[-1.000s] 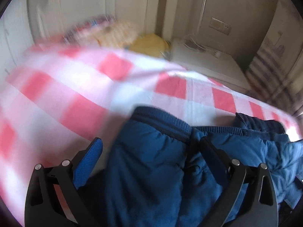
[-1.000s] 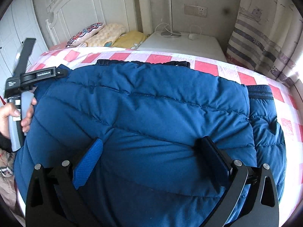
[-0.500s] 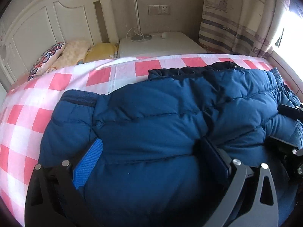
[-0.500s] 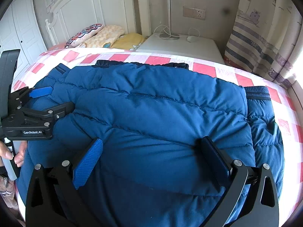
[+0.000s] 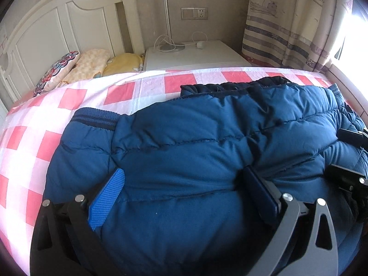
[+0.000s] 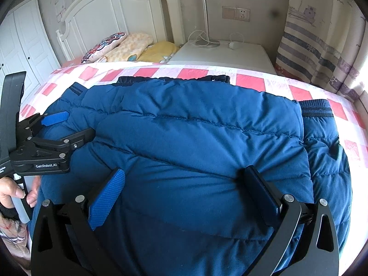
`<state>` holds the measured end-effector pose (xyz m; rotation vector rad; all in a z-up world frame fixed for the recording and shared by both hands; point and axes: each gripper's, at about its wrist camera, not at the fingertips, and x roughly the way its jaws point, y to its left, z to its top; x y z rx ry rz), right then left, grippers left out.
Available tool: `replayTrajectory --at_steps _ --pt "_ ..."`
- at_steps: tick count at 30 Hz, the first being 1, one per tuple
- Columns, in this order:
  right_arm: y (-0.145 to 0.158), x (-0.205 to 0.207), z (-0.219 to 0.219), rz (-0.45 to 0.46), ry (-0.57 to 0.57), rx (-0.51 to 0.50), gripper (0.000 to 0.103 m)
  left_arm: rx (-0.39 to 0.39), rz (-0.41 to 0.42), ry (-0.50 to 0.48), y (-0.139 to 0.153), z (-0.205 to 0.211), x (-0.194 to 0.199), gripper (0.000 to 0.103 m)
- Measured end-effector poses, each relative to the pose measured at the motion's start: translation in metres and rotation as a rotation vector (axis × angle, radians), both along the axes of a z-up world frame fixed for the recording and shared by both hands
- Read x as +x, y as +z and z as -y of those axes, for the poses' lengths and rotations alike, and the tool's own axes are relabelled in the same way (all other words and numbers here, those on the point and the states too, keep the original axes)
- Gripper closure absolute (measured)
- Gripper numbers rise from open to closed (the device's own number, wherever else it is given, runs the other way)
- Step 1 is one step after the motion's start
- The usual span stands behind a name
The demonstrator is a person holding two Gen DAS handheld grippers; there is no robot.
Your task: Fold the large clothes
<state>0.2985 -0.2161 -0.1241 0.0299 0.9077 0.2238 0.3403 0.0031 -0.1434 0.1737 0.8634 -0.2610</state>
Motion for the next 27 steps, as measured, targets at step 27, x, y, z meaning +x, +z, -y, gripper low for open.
replayTrajectory --at_steps 27 --pt "0.008 -0.038 -0.016 0.026 0.048 -0.055 0.004 -0.032 0.042 0.0 0.01 -0.003 -0.055 0.002"
